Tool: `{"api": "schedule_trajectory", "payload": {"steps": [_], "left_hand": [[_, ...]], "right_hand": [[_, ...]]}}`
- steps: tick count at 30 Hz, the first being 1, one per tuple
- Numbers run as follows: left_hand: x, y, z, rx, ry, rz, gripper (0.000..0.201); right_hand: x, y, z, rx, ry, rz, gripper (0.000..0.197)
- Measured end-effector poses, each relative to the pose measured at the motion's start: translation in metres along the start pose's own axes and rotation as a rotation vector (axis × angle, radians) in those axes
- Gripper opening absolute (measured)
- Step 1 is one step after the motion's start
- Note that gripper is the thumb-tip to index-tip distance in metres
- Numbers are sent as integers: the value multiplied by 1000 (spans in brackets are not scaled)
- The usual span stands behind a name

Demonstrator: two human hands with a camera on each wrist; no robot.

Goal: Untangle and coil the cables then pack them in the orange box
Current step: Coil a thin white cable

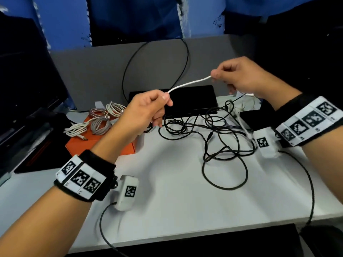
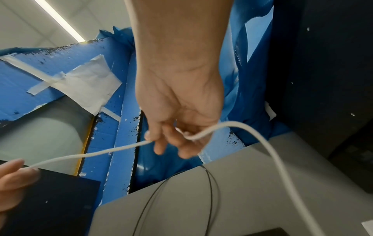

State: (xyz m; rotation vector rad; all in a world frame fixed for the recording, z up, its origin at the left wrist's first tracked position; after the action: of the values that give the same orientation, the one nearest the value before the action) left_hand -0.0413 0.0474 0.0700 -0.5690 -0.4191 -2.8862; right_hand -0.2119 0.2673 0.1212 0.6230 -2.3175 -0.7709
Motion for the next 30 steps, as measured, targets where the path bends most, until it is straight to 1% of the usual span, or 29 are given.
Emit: {"api": "schedule_trajectory", "payload": {"steps": [2,3,4,5,6,7,8,9,10,12,14,16,18,20,23,26,29,30], "left_hand": [[-16,2,3,19,34,1,25],[-22,0,5,10,52,1,26],[-28,-2,6,-1,73,-2,26],[-32,-7,9,-16,92,-15,27],[-35,-12,12,-33,108,-25,28],[-38,-15,15,-54,116,-24,30],[-39,-17,19,-73,119,-10,32],[-40,-18,21,-90,127,12,36],[-41,-16,23,-100,144,29,39],[-44,-14,22,-116,188,17,40],[-51,-9,19,-155,211,-39,36],[-56,-1,18,-185,204,-90,33],[-60,5,18,-202,185,-139,31],[-62,7,22,-248,157,-188,29],[-65,6,28,-403,118,-218,26],[-65,9,32,-506,66,-129,25],[-62,8,33,-530,39,24,25],[-62,7,32,-489,41,66,27]], "right_hand": [[-11,-13,-2,-156,-69,-17,24],[-20,-21,-9,-248,-65,-21,23],[-31,-30,-21,-286,-20,-29,30],[-43,-41,-37,-259,45,-41,37],[-56,-53,-54,-184,108,-52,41],[-68,-65,-69,-85,154,-74,39],[-78,-76,-80,-3,189,-106,31],[-85,-86,-89,36,218,-139,22],[-88,-93,-93,41,237,-144,20],[-87,-94,-90,21,221,-71,25],[-81,-84,-77,35,145,57,23],[-78,-75,-65,46,80,123,22],[-78,-74,-58,49,70,123,20],[-79,-78,-61,44,92,113,18],[-82,-84,-68,5,125,132,16],[-85,-91,-74,-38,158,91,14],[-94,-104,-89,-93,214,-55,13],[-97,-108,-94,-117,241,-117,13]]}}
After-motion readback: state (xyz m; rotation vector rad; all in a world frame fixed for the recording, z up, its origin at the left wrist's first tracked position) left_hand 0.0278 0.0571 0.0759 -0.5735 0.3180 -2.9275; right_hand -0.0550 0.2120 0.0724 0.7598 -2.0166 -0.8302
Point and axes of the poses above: each hand's wrist, its own x-axis towards the middle knuckle, its own y-axis out of the back of the hand, z = x × y, the point moved 4 cm from there along x, towards the middle knuckle, and after that the axes turned 3 degrees about -x, right-handed, at the moved point
